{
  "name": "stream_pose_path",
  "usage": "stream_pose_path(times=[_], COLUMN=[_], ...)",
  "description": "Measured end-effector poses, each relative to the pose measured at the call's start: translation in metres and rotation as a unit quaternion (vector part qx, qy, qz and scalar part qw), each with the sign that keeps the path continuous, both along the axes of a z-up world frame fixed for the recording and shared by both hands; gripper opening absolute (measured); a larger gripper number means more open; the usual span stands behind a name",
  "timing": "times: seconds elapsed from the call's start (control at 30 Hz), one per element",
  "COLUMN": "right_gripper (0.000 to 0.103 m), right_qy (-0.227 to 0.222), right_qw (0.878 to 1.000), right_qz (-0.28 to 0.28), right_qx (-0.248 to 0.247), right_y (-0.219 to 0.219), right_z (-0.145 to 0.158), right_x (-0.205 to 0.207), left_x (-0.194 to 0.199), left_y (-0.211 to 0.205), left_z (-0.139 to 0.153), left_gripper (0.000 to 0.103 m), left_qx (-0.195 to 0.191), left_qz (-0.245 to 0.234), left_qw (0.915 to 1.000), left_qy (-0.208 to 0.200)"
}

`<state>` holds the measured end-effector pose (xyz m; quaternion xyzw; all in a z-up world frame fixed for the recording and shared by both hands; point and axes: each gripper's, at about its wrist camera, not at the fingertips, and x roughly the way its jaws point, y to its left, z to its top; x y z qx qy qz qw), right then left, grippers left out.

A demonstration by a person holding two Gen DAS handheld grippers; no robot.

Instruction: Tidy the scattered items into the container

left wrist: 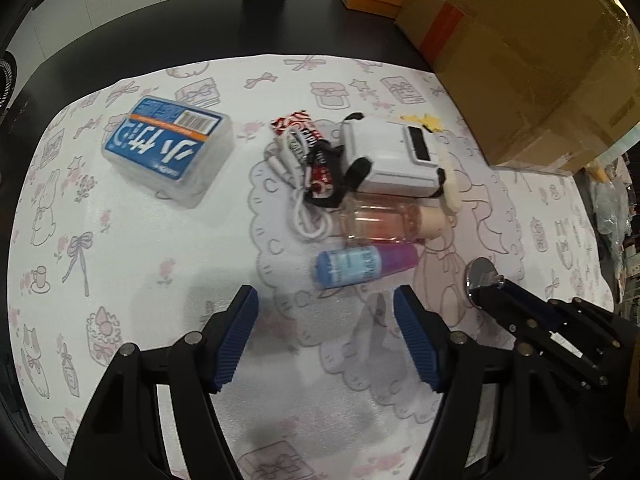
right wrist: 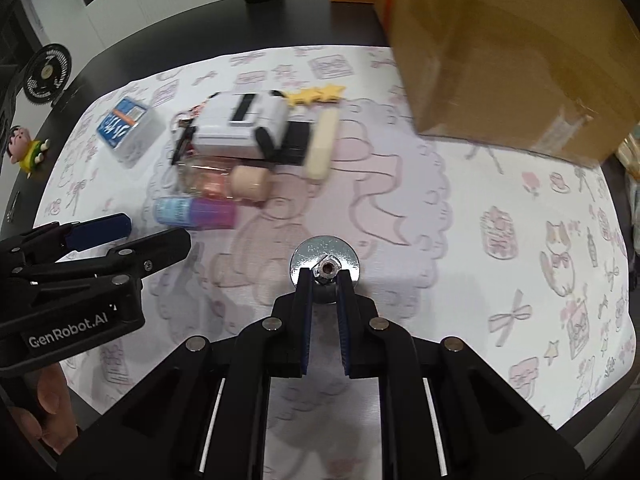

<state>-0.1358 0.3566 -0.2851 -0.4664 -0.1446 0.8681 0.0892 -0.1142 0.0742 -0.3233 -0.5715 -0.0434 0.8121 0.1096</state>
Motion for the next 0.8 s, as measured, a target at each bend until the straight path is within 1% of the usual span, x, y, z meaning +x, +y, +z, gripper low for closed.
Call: stream_pose_path(times=[0.03, 0.17, 0.4, 0.47, 0.5, 0.53, 0.8], right_gripper=[0.012, 0.012, 0.012, 0.012, 0.012, 0.012, 0.012], right_qy=[0.001, 0.002, 0.001, 0.001, 0.001, 0.0, 0.005], right_qw=[1.0, 1.0, 1.0, 1.0, 1.0, 1.0, 1.0], right_qz=[-0.002, -0.003, 0.006, 0.009, 0.01, 0.011, 0.014], right_qx=[-0.001, -0.003, -0.005, -0.005, -0.005, -0.005, -0.008], right_y=[0.004, 0.016, 0.023, 0.023, 0.023, 0.024, 0.024], right_z=[0.001, 0.005, 0.007, 0.007, 0.007, 0.007, 0.011], right_x=[0.0, 0.001, -0.001, -0.003, -0.003, -0.003, -0.002], left_x=[-0.002, -0.009, -0.017, -0.017, -0.017, -0.017, -0.018], left_y=[0.005, 0.027, 0.046, 0.048, 0.049, 0.049, 0.043], left_z=[0.0, -0.002, -0.006, -0.007, -0.008, -0.007, -0.006], left_gripper=[0.069, 0.069, 0.069, 0.067, 0.062, 0.057, 0.057], left_qx=[-0.002, -0.032, -0.074, -0.082, -0.092, -0.092, -0.07], left_qz=[0.0, 0.007, 0.029, 0.035, 0.039, 0.04, 0.046], left_qw=[1.0, 0.9995, 0.9966, 0.9957, 0.9947, 0.9946, 0.9963], left_qy=[0.0, 0.004, 0.02, 0.023, 0.025, 0.027, 0.021])
